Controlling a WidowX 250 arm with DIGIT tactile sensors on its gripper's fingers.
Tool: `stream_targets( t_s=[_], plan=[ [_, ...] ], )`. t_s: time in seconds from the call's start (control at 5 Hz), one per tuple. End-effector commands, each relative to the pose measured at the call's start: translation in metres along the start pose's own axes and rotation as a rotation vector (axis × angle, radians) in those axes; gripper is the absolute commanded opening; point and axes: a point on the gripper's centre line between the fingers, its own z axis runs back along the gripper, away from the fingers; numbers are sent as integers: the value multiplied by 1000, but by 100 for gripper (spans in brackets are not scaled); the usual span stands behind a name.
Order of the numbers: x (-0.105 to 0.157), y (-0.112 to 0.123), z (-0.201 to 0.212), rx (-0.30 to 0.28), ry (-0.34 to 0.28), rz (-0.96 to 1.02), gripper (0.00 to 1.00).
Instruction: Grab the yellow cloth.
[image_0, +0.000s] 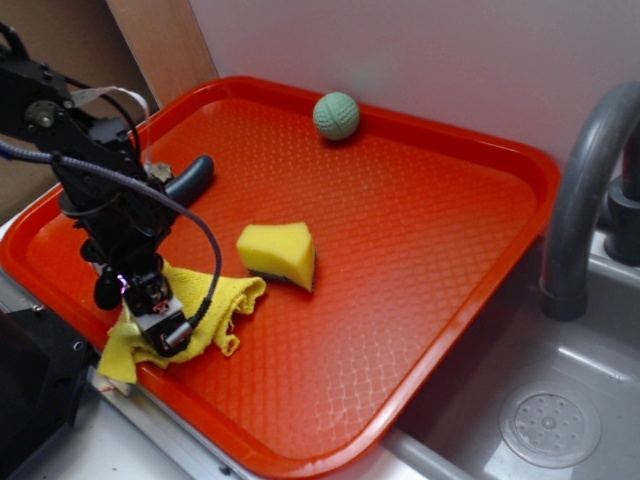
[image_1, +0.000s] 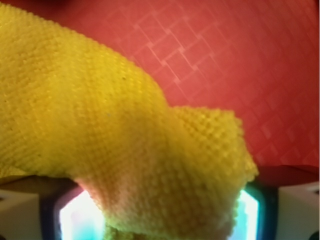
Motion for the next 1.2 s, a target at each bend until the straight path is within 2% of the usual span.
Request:
stream_targets(
  t_s=[0.0,0.2,0.4,0.6,0.8,1.0],
  plan=[
    [1,4,9,-5,-23,45,0],
    [-1,29,57,4,-33,77,0],
    [2,90,101,-101,-71,327,0],
    [24,135,150,-99,-119,421,0],
    [64,125,203,-46,-115,362,0],
    [76,117,250,-62,-158,325,0]
  ],
)
